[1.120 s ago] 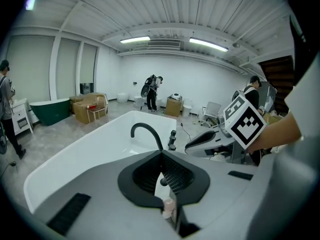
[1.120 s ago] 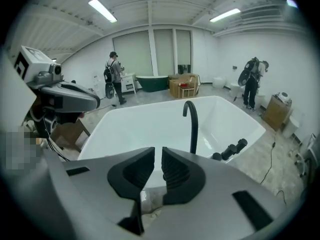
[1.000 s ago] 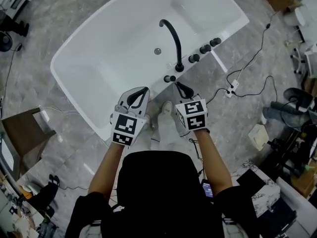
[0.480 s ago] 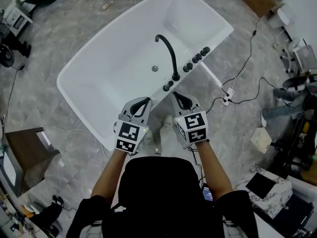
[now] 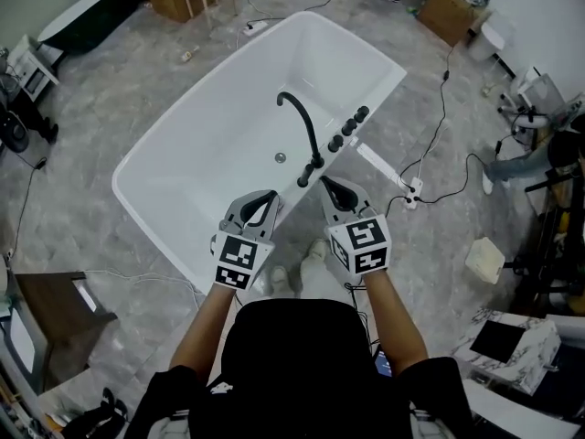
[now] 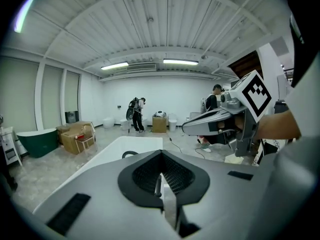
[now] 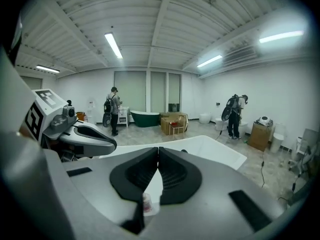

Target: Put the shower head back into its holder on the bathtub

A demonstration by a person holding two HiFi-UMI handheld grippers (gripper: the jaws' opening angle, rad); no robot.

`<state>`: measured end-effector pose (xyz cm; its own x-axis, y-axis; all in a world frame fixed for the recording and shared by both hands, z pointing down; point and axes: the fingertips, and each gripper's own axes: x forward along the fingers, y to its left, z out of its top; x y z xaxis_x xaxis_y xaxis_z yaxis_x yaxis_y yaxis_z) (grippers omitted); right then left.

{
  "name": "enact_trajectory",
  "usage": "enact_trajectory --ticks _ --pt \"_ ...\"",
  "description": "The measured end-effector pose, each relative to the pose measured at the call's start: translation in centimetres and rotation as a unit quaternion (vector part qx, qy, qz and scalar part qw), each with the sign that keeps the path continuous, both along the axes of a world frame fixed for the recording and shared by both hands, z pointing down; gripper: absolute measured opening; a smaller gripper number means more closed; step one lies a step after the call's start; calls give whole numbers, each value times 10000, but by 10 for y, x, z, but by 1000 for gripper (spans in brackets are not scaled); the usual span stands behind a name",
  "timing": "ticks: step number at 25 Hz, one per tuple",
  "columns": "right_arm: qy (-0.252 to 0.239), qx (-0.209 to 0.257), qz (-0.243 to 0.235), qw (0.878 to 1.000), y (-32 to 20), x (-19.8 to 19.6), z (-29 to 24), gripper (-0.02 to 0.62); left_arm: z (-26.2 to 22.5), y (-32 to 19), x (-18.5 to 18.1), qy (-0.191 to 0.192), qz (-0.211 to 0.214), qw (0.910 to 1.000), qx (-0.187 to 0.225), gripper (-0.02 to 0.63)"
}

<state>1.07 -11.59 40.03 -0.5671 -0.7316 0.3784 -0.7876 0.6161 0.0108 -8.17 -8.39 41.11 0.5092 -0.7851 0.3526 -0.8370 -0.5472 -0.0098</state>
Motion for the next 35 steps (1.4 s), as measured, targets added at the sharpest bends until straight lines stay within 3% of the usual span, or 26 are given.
enact_trajectory --ticks 14,28,35 --pt "-256 839 112 9961 -4 26 -83 25 -77 -15 16 12 -20 9969 781 14" --pt "-437 1150 107 9923 9 96 -132 25 -132 -4 61 10 -363 9929 1131 14" --pt "-586 1312 64 9896 26 109 -149 25 -150 14 79 56 -396 9905 1319 14"
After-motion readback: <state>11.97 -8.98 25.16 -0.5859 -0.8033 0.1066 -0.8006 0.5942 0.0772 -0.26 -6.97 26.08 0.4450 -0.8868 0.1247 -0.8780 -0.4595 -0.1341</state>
